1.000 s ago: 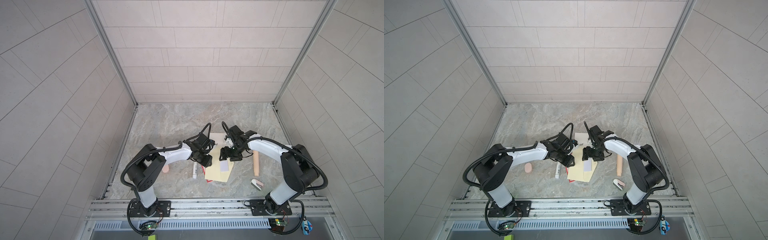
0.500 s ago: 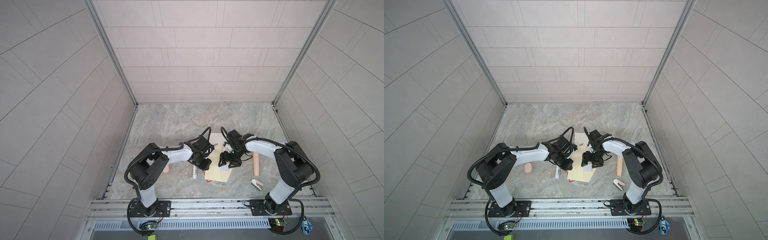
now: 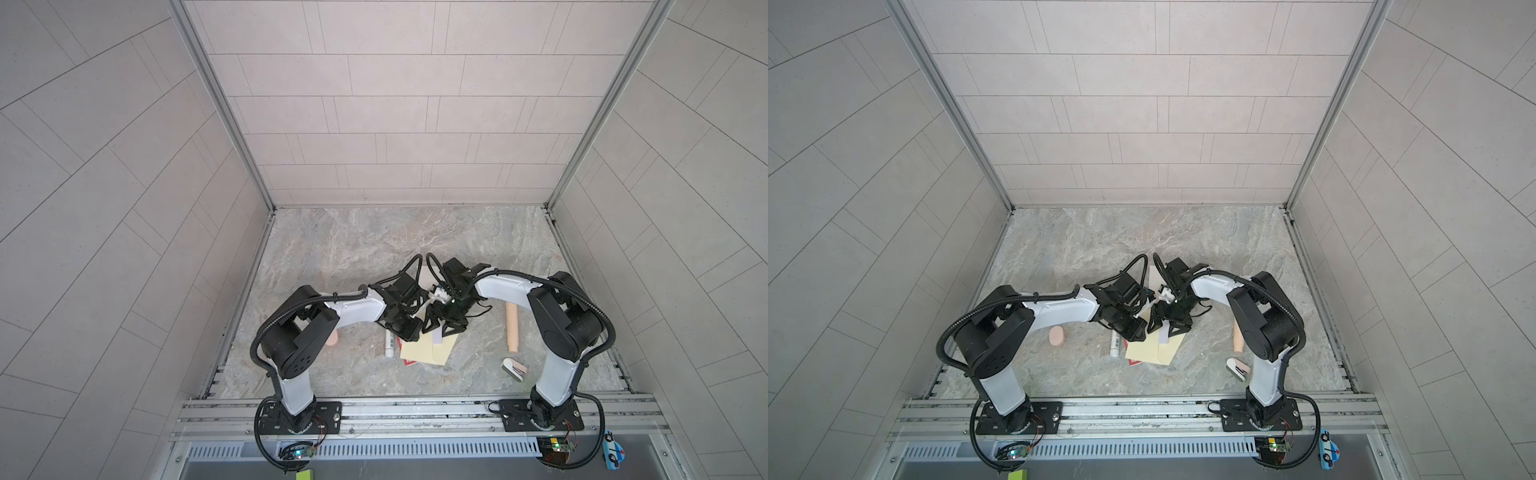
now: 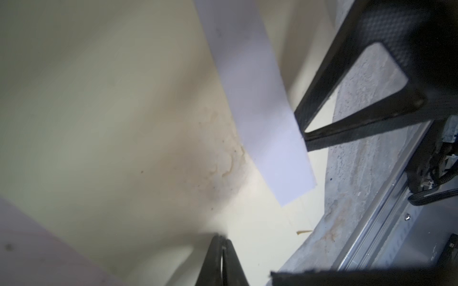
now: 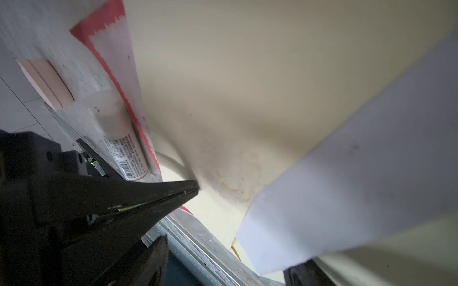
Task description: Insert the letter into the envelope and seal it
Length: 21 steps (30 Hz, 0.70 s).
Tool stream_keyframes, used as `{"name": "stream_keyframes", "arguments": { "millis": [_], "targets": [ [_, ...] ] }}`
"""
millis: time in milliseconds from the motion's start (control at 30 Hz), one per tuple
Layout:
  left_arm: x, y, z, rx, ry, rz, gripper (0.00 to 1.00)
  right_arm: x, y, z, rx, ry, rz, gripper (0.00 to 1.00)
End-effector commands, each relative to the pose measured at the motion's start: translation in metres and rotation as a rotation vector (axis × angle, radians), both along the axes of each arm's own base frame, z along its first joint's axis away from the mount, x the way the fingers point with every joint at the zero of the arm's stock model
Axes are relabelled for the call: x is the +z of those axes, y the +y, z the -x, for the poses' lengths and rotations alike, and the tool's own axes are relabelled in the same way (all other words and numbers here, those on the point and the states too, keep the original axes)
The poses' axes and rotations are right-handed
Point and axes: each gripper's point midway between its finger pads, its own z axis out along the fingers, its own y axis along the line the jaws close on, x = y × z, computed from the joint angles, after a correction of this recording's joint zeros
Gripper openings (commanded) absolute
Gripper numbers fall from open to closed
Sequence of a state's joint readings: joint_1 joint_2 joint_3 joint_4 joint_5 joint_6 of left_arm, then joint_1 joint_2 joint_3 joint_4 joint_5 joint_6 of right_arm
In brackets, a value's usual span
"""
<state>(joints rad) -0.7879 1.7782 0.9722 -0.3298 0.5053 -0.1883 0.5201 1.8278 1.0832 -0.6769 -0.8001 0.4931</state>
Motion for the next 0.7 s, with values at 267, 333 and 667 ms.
{"name": "stream_keyframes", "arguments": {
  "millis": [267,333,667],
  "targets": [
    [0.022,0.003,-0.022,0.09,-0.095,0.09,0.39,-0.007,-0.058,-0.029,-0.045,-0.14,0.282,0.76],
    [0.028,0.004,-0.026,0.107,-0.095,0.108,0.41,-0.011,-0.06,-0.031,-0.044,-0.137,0.292,0.76],
    [0.019,0.015,-0.018,0.084,-0.04,0.045,0.42,-0.02,-0.068,-0.052,-0.032,-0.158,0.355,0.76]
  ]
}}
